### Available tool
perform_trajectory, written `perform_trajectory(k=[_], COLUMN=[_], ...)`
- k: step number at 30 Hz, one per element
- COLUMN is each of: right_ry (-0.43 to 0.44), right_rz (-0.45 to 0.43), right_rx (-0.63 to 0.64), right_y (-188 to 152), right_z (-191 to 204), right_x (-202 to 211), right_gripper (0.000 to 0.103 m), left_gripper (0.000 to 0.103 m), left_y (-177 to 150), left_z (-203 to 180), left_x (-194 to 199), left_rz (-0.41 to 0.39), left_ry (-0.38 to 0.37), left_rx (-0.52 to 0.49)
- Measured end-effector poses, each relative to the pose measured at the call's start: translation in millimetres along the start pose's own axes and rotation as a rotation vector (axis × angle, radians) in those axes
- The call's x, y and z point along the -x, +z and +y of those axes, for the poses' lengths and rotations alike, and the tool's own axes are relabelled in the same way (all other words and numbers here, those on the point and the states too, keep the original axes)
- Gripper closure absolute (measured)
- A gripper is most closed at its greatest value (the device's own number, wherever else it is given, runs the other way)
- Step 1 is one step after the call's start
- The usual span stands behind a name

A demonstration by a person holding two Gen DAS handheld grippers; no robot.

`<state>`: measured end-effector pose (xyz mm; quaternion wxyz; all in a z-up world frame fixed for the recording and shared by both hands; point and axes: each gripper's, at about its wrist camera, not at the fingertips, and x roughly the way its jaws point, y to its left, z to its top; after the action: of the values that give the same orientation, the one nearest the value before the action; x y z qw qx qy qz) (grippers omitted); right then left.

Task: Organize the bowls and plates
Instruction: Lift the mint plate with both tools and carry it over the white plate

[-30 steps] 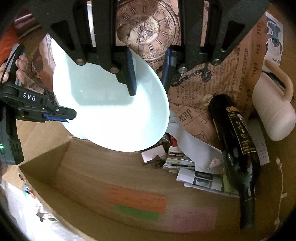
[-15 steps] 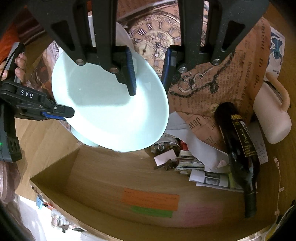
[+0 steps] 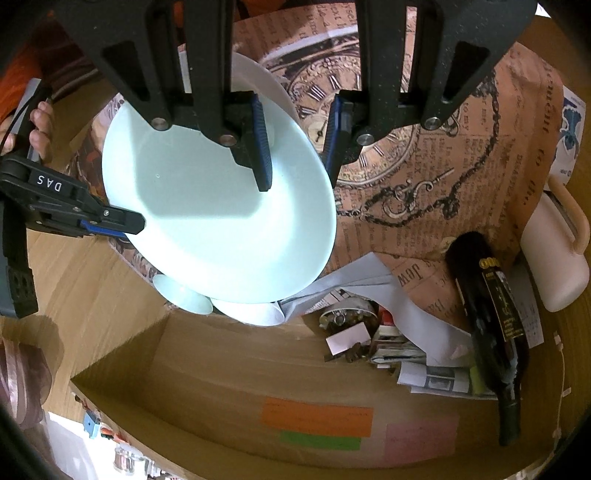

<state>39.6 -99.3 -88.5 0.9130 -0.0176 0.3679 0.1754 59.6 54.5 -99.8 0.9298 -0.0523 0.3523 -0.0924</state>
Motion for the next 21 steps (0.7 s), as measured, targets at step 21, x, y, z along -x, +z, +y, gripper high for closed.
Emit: perform_trajectory(k=[21], right_ry=[0.025], right_rz=[0.081], right_rx=[-0.064], right_y=[-35.7], right_z=[-7.7], right_x=[-21.0], right_gripper=[0.084], left_gripper=[0.076], left_y=[-28.0], left_z=[0.3], left_x=[-22.9], left_rz=[0.105], left_ry=[0.002], left_rx=[0.001])
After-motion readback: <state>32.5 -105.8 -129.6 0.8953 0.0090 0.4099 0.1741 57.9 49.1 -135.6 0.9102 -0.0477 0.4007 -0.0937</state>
